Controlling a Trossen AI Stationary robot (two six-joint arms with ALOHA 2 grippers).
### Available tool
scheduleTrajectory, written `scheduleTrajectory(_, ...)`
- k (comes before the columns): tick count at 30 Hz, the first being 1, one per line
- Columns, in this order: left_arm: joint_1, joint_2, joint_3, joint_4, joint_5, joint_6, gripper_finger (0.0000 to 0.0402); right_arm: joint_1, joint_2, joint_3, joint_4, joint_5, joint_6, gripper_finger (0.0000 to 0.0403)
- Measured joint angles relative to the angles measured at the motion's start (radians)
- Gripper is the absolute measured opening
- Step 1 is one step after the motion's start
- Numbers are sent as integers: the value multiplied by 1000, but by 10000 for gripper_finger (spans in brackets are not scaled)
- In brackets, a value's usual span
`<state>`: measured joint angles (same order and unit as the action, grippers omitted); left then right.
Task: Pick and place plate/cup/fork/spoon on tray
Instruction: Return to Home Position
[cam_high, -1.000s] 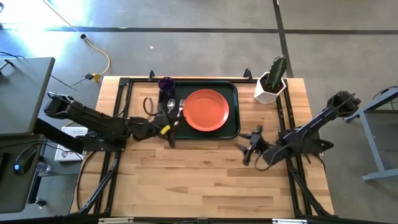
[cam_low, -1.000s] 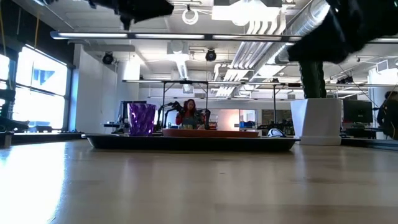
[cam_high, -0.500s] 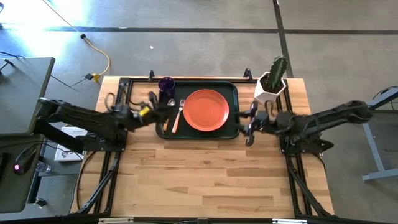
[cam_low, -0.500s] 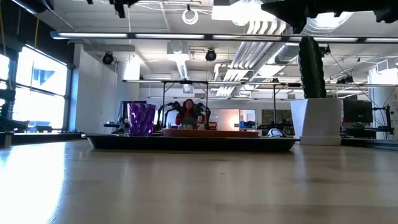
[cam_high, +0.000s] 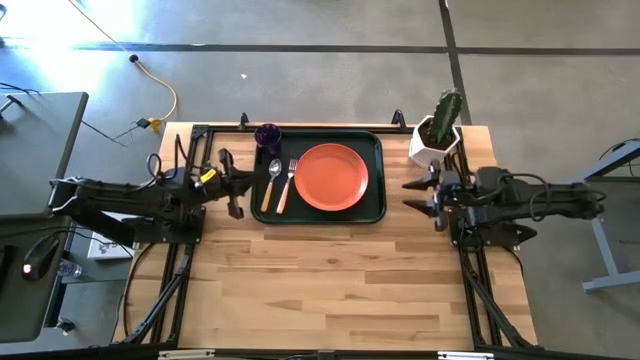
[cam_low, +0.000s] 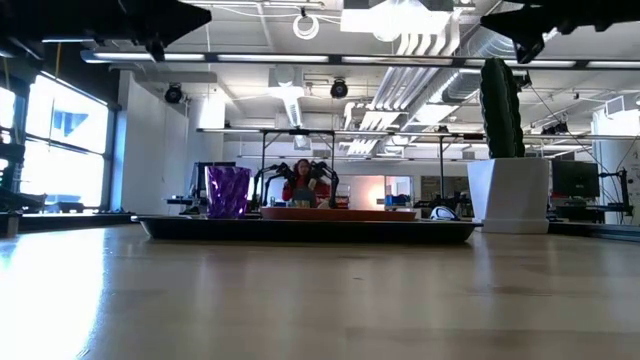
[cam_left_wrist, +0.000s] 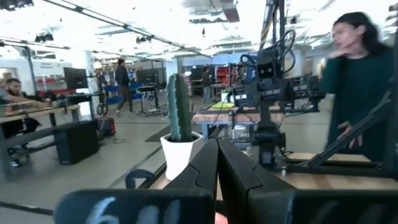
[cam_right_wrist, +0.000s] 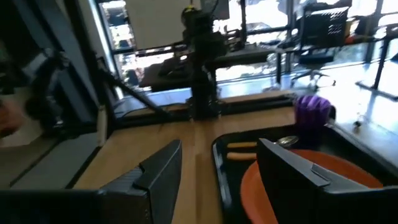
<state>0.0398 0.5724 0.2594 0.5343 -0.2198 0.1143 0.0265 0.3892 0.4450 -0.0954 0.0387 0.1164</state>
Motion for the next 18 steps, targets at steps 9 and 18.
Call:
scheduleTrajectory(9,0,-112,-123,73,33,-6,0,16,-171,-231,175,-41,46,199)
scheduleTrajectory(18,0,-184,-206,93,35,-17,0,6,-287,-379,263,-41,18,199)
